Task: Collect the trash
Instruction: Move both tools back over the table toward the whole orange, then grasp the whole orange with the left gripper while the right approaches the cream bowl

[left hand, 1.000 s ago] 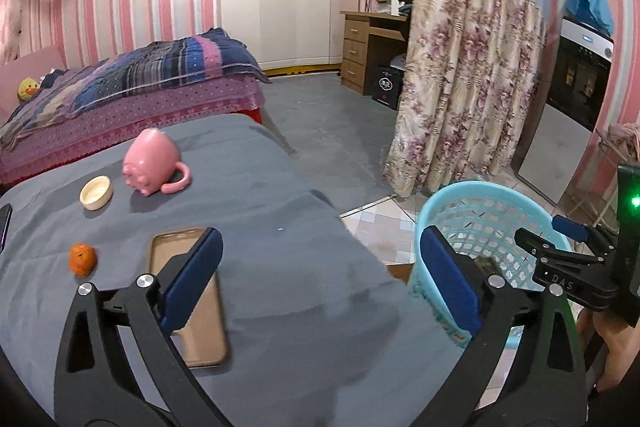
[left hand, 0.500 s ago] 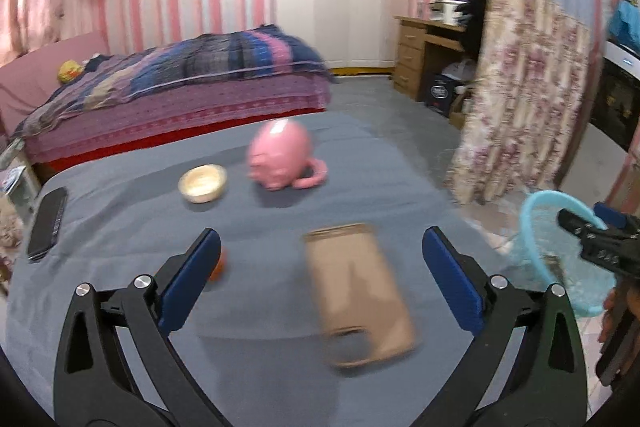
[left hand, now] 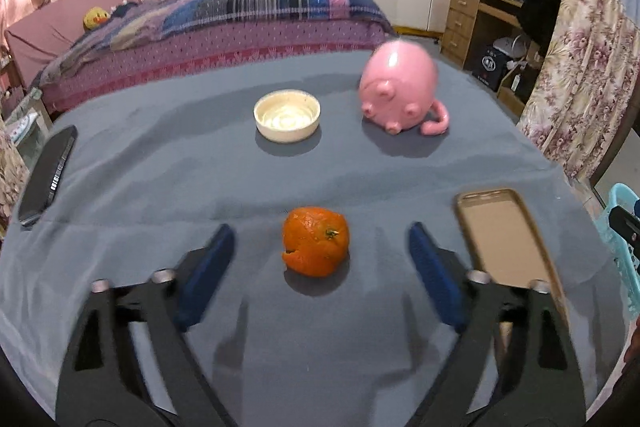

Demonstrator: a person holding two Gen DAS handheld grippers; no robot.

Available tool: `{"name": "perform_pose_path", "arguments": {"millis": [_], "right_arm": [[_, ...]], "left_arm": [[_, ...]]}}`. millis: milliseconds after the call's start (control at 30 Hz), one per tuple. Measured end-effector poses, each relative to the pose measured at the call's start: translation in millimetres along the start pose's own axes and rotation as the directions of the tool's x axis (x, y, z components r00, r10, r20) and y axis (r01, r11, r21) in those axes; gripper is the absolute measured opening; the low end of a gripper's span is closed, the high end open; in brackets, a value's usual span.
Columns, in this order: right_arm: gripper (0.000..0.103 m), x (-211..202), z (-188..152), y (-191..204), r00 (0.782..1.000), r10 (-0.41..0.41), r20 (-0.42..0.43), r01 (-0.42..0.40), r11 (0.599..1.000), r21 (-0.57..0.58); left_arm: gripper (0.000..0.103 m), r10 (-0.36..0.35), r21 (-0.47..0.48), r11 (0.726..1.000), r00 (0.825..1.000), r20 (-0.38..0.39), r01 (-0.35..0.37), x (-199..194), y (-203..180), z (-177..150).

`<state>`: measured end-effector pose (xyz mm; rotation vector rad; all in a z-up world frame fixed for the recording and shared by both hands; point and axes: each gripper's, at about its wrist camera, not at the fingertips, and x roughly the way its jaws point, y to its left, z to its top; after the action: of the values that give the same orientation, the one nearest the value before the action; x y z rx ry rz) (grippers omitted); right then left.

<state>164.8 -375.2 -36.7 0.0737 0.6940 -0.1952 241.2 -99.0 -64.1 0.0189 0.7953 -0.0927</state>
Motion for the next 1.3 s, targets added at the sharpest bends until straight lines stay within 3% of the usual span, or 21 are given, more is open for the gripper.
{"name": "perform_pose_path", "arguments": {"millis": [67, 133, 200, 300, 433, 667, 867, 1000, 1167, 1300], "right_arm": [[0.098, 6, 0, 6, 1.0, -0.017, -0.015, 0.016, 1.0, -0.01], [0.098, 10, 2, 10, 0.999, -0.024, -0.025, 0.024, 1.0, -0.013], [0.098, 12, 5, 15, 0.999, -0.021, -0.028, 0.021, 1.0, -0.015], [0.098, 11, 11, 32, 1.0, -0.002, -0.022, 0.001, 0.999, -0.033], [0.098, 12, 19, 72, 0.999, 0.043, -0.014, -0.044, 0.995, -0.09], [0.098, 23, 31, 167, 0.99, 0.139, -0.008, -0.137, 0.972, -0.192], [0.097, 47, 38, 238, 0.978, 0.205, -0.032, -0.207, 0.951, -0.231], [0.097, 72, 41, 278, 0.978, 0.191, -0.085, -0.207, 0.94, -0.27], [0.096, 95, 52, 297, 0.972, 0.2, -0.124, -0.226, 0.942, -0.247], [0.087, 112, 56, 311, 0.968, 0.199, -0.153, -0.231, 0.943, -0.239]], "left_arm": [[0.065, -0.018, -0.008, 1.0, 0.999, -0.039, 0.018, 13, 2, 0], [0.044, -0.046, -0.009, 0.999, 0.996, -0.08, 0.045, 23, 0, 0], [0.036, -0.051, -0.008, 0.999, 0.995, -0.085, 0.051, 23, 2, 0], [0.032, -0.067, -0.004, 0.998, 0.995, -0.08, 0.066, 16, 13, 1], [0.031, -0.015, -0.004, 1.0, 0.999, -0.038, 0.015, -2, 46, 4], [0.031, 0.105, -0.101, 0.989, 0.994, 0.005, -0.104, -18, 136, 13], [0.031, 0.159, -0.182, 0.97, 0.987, -0.032, -0.162, -8, 198, 8], [0.031, 0.185, -0.205, 0.961, 0.982, -0.036, -0.188, -4, 213, 10], [0.031, 0.176, -0.253, 0.95, 0.983, -0.058, -0.185, 5, 227, 10], [0.031, 0.168, -0.272, 0.945, 0.984, -0.063, -0.179, 8, 232, 7]]}}
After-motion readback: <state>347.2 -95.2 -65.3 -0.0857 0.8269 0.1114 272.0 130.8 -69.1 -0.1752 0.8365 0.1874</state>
